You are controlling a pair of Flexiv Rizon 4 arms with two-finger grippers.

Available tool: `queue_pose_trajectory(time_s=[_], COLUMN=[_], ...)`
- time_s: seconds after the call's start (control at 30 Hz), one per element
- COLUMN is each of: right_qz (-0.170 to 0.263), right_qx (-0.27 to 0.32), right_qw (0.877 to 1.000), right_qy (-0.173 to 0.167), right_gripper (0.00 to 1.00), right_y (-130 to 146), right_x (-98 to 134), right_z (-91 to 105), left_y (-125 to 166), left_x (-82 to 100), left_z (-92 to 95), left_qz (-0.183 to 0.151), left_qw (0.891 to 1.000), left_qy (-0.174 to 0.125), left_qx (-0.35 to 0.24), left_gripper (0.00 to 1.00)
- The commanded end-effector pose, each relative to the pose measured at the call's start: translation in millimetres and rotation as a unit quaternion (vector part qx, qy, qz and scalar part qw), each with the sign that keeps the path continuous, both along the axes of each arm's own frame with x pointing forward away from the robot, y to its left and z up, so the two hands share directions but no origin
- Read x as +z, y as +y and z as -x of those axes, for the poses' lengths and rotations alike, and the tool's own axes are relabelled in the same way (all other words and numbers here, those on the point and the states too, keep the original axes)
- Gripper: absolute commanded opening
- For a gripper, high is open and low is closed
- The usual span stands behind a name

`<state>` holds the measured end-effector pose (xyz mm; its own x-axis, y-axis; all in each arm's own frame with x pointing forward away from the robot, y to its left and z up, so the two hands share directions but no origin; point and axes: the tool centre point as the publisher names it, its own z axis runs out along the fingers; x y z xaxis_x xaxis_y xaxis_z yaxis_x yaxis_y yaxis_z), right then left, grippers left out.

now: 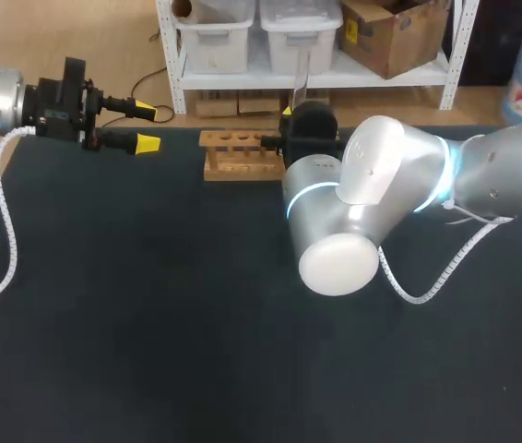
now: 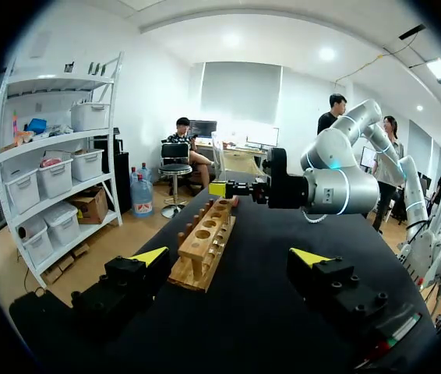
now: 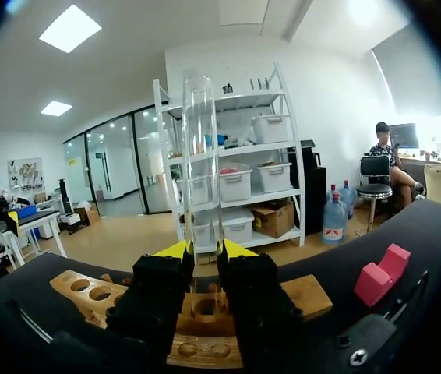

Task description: Grasp the test tube, adjust it, and insert it.

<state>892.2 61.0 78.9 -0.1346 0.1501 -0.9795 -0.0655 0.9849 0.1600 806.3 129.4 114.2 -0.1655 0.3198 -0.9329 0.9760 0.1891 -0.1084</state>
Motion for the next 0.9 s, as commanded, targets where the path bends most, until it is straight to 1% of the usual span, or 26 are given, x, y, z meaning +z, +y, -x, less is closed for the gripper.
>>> queue_pose_trajectory(time_s=[0.03, 0.33, 0.37, 0.4, 0.43, 0.53, 0.63, 0.67, 0.7, 0.73, 0.77, 0.9], right_qz=[-0.003, -0.011, -0.012, -0.012, -0.012, -0.013, -0.013, -0.013, -0.013, -0.013, -0.013, -0.01], right_qx=[0.003, 0.01, 0.011, 0.012, 0.012, 0.013, 0.014, 0.015, 0.015, 0.015, 0.015, 0.01], right_qw=[1.0, 1.0, 1.0, 1.0, 1.0, 1.0, 1.0, 1.0, 1.0, 1.0, 1.0, 1.0], right_qy=[0.0, 0.014, 0.015, 0.016, 0.016, 0.018, 0.019, 0.019, 0.019, 0.019, 0.019, 0.019], right_gripper=[0.0, 0.0, 0.04, 0.05, 0.08, 0.31, 0.45, 0.51, 0.59, 0.71, 0.73, 0.74], right_y=[3, 6, 6, 7, 7, 7, 7, 7, 7, 7, 6, 5], right_x=[-6, -16, -16, -16, -17, -17, -16, -16, -16, -16, -16, -14], right_z=[-0.2, 4.2, 4.7, 5.0, 5.2, 5.2, 4.8, 4.7, 4.8, 4.8, 4.9, 5.6], left_y=[0, 0, 0, 0, 0, 0, 0, 0, 0, 0, 0, 0], left_x=[-1.0, -1.0, -1.0, -1.0, -1.0, -1.0, -1.0, -1.0, -1.0, -1.0, -1.0, -1.0], left_z=[0.3, 0.3, 0.3, 0.3, 0.3, 0.3, 0.3, 0.3, 0.3, 0.3, 0.3, 0.3], left_qz=[0.001, 0.001, 0.001, 0.001, 0.001, 0.001, 0.001, 0.001, 0.001, 0.001, 0.001, 0.001], left_qw=[1.0, 1.0, 1.0, 1.0, 1.0, 1.0, 1.0, 1.0, 1.0, 1.0, 1.0, 1.0], left_qy=[-0.002, -0.002, -0.002, -0.002, -0.002, -0.002, -0.002, -0.002, -0.002, -0.002, -0.002, -0.002], left_qx=[0.0, 0.0, 0.0, 0.0, 0.0, 0.0, 0.0, 0.0, 0.0, 0.0, 0.0, 0.0], left_gripper=[1.0, 1.0, 1.0, 1.0, 1.0, 1.0, 1.0, 1.0, 1.0, 1.0, 1.0, 1.0])
